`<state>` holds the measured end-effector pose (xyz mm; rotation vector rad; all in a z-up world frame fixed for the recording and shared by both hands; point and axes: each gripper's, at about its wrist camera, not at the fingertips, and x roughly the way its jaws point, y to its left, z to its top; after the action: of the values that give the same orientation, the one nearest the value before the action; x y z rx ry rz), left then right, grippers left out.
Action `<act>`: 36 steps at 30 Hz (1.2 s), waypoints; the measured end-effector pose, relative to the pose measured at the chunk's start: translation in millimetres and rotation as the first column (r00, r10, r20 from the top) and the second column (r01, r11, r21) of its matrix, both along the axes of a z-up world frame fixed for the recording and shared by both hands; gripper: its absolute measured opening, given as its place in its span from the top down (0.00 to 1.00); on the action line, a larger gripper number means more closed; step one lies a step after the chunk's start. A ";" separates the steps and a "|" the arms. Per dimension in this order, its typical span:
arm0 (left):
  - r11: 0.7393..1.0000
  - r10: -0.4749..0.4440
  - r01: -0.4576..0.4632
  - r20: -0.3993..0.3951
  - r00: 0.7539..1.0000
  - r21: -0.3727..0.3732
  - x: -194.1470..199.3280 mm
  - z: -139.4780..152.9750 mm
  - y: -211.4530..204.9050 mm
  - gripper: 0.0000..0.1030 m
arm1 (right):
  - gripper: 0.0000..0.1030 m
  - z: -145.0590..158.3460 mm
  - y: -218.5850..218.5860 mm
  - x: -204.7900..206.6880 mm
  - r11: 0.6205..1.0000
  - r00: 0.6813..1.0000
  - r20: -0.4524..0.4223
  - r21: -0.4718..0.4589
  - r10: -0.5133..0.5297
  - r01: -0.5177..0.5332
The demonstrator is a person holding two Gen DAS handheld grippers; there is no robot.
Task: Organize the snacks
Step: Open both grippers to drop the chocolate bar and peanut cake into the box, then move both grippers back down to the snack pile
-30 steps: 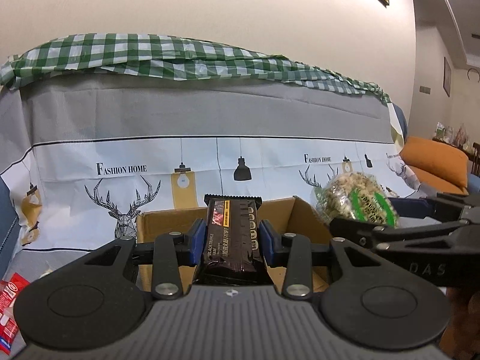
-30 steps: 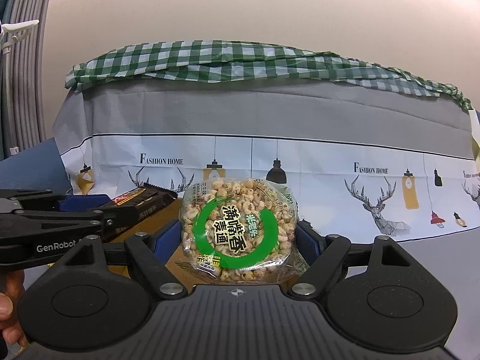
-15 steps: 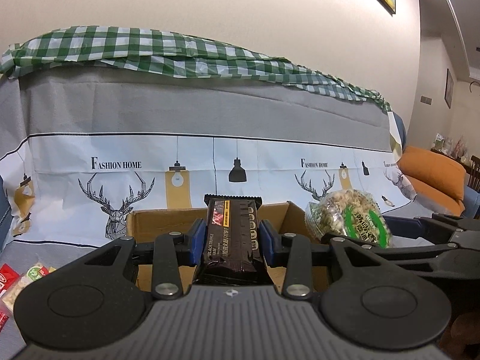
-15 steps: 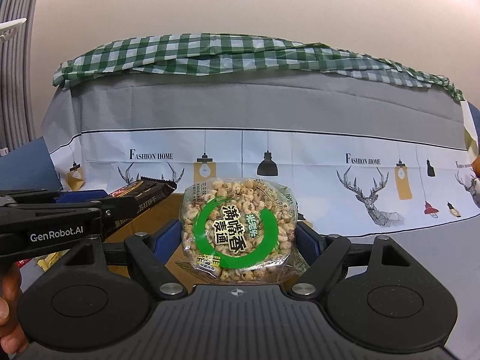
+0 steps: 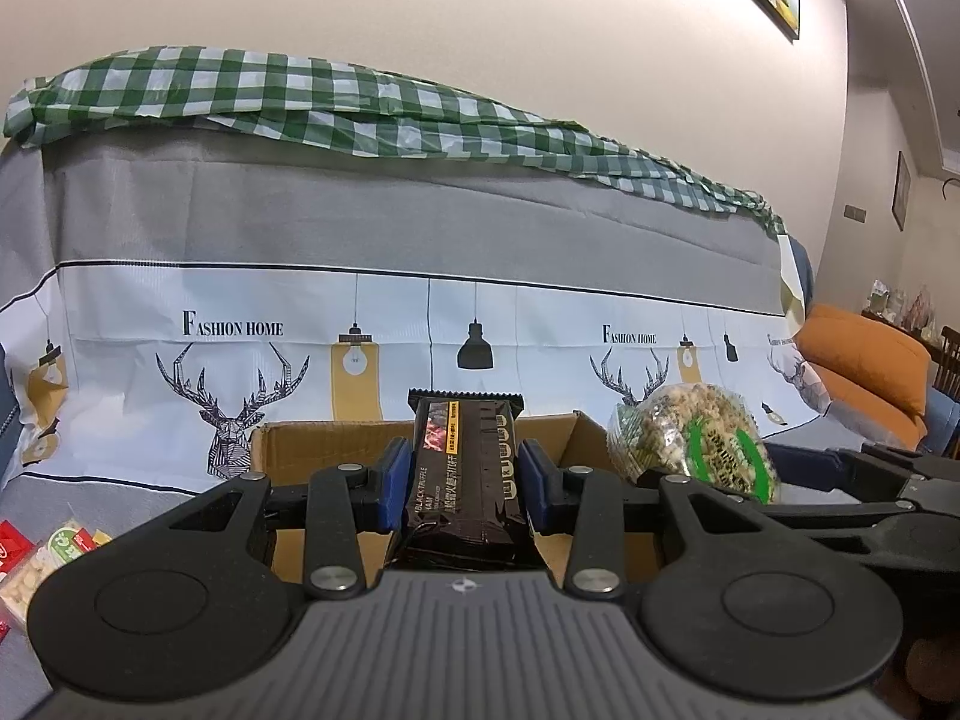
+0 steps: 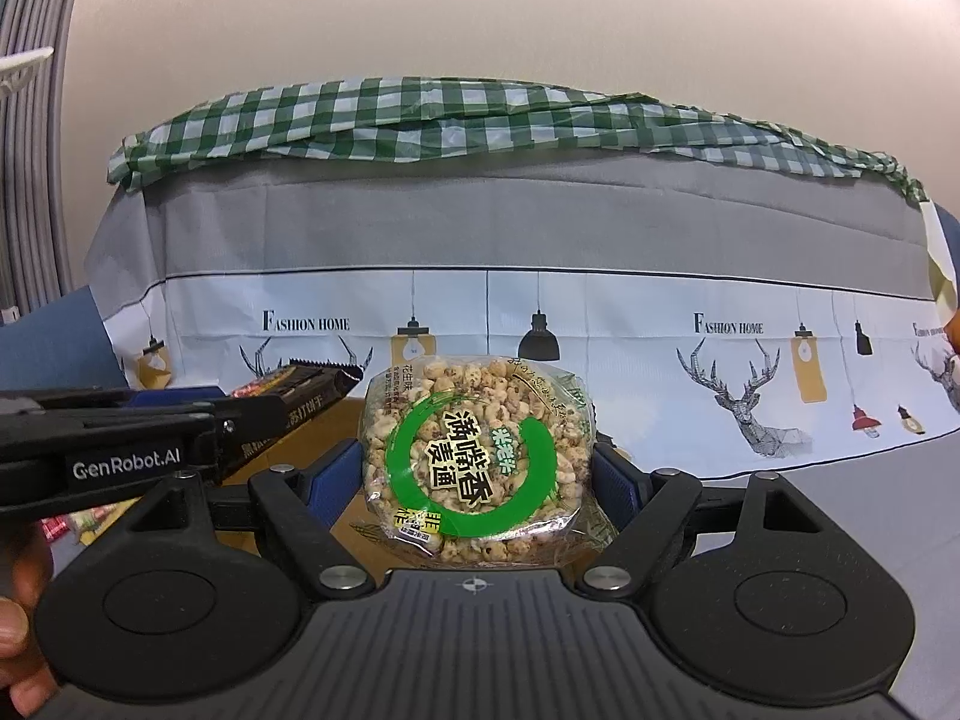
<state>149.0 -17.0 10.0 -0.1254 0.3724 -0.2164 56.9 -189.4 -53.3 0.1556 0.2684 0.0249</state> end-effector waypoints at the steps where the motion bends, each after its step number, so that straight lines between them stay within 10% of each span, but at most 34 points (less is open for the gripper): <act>1: 1.000 0.002 -0.002 -0.006 1.000 -0.001 0.7 -1.0 0.7 0.54 | 0.19 -0.2 -0.4 0.3 1.000 1.000 -0.002 0.008 0.002 -0.002; 15: 1.000 0.024 -0.024 0.009 1.000 0.004 -2.5 1.1 10.6 0.41 | 0.19 1.5 6.1 4.5 0.999 0.999 0.001 -0.024 -0.044 0.044; 21: 0.999 0.030 -0.032 0.069 0.997 0.027 -18.3 2.6 21.4 0.43 | 0.34 3.3 15.4 0.8 0.999 0.999 0.020 -0.029 -0.033 0.034; 28: 1.000 0.014 -0.015 0.007 1.000 0.012 -40.0 2.0 44.3 0.76 | 0.51 7.0 26.4 -6.1 0.999 0.999 0.030 0.037 -0.018 0.017; 36: 0.996 0.011 -0.006 -0.053 0.999 0.087 -71.4 14.4 83.9 0.83 | 0.74 13.4 50.2 -19.2 0.991 0.998 0.053 0.122 0.044 -0.050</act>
<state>77.6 67.0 24.4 -0.0470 0.4340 -0.1882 37.7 -139.2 -39.9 0.2708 0.2198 0.0918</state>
